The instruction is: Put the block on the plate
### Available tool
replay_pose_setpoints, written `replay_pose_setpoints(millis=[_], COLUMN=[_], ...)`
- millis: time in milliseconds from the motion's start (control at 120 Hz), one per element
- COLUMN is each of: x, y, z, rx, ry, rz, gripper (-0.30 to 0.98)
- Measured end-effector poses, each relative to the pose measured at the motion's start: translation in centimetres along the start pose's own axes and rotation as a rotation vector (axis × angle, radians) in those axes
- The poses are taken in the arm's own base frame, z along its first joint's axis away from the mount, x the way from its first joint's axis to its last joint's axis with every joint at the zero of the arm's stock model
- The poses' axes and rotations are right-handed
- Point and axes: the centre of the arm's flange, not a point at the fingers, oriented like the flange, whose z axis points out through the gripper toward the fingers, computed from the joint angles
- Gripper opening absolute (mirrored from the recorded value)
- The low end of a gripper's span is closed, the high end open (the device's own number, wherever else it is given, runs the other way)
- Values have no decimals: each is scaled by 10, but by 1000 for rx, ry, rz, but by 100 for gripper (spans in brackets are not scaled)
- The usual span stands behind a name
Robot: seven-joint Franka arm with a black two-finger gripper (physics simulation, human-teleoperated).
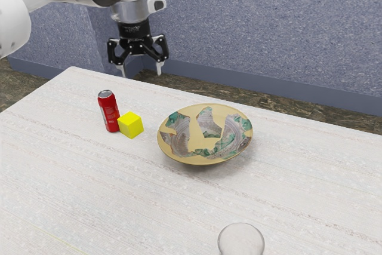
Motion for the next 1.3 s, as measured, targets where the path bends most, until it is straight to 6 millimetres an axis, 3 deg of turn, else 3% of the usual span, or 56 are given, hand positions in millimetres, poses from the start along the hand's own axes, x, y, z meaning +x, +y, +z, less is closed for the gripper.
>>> replay_pose_setpoints(millis=[300, 417, 558, 708, 867, 1175, 1300], x=[63, 82, 99, 120, 134, 155, 167], y=[-14, -19, -26, -46, -56, -64, -81], z=[87, 110, 121, 136, 165, 199, 212], rx=[57, 57, 41, 32, 44, 58, 62], ry=[-47, -38, -11, 3, -11, -13, -18], rz=[-426, -562, -704, -849, -953, -1060, -1089], gripper=[69, 69, 69, 69, 69, 69, 69])
